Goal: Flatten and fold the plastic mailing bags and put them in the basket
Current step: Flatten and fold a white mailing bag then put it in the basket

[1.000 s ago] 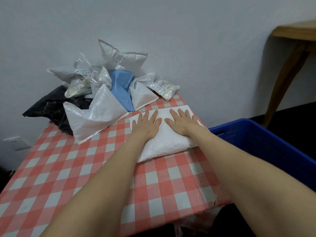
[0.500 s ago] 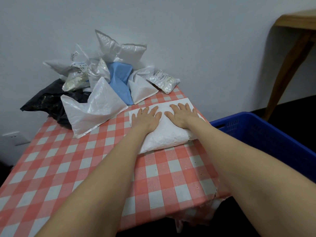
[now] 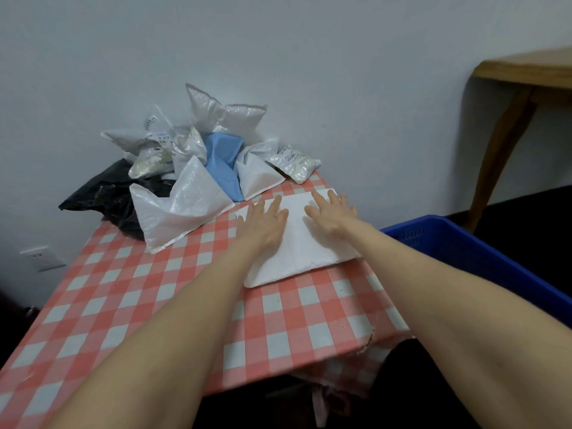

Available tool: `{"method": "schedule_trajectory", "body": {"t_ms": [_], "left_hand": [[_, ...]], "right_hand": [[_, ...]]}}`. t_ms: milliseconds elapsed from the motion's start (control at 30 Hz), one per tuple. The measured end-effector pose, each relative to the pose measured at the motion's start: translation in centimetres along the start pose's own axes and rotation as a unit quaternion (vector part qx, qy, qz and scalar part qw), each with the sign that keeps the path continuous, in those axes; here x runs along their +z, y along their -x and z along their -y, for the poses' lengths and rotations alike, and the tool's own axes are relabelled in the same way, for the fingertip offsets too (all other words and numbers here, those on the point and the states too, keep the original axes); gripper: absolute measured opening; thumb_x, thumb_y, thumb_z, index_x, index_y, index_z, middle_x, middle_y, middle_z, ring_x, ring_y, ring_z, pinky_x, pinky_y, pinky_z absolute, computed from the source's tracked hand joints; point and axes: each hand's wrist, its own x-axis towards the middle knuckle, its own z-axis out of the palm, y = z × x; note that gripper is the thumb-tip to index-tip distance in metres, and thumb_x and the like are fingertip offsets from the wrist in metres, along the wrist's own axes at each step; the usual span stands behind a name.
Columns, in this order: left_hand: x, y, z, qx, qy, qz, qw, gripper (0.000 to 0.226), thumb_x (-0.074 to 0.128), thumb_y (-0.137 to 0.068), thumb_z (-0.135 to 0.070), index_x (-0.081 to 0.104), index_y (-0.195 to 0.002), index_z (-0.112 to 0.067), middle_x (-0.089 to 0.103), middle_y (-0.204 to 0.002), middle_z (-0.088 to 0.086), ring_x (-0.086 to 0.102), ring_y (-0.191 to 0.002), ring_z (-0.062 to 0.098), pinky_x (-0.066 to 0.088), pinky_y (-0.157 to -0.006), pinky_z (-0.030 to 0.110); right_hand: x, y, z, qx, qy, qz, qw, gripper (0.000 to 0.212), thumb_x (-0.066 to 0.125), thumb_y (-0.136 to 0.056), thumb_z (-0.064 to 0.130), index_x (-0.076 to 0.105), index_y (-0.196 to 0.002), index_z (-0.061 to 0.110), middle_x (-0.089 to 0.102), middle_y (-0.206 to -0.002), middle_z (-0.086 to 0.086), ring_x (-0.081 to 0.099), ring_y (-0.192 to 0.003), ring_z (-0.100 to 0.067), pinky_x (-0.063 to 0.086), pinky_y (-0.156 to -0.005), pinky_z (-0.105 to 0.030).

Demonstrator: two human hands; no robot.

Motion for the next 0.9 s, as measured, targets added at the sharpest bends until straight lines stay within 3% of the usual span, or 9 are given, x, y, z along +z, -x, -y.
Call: {"method": "schedule_trajectory", "body": {"t_ms": [367, 900], "left_hand": [[3.3, 4.3, 0.1, 0.030, -0.053, 0.004, 0.998, 0.058, 0.010, -0.097, -0.057, -0.011, -0.149, -0.041, -0.019, -0.159, -0.001, -0.018, -0.146, 0.022, -0.007, -0.117, 0.054], [3.6, 3.9, 0.1, 0.023, -0.088, 0.032, 0.995, 0.061, 0.011, -0.097, -0.058, -0.015, -0.149, -0.038, -0.022, -0.158, 0.001, -0.018, -0.146, 0.023, -0.006, -0.116, 0.054]], "right_hand": [[4.0, 3.7, -0.7, -0.013, 0.092, 0.024, 0.995, 0.070, 0.011, -0.095, 0.065, -0.017, -0.151, 0.032, -0.023, -0.159, -0.007, -0.021, -0.146, -0.031, -0.009, -0.118, -0.051], [4.4, 3.7, -0.8, -0.005, 0.114, 0.018, 0.993, 0.069, 0.011, -0.096, 0.064, -0.015, -0.152, 0.033, -0.018, -0.160, -0.006, -0.014, -0.148, -0.030, -0.007, -0.118, -0.050]]}}
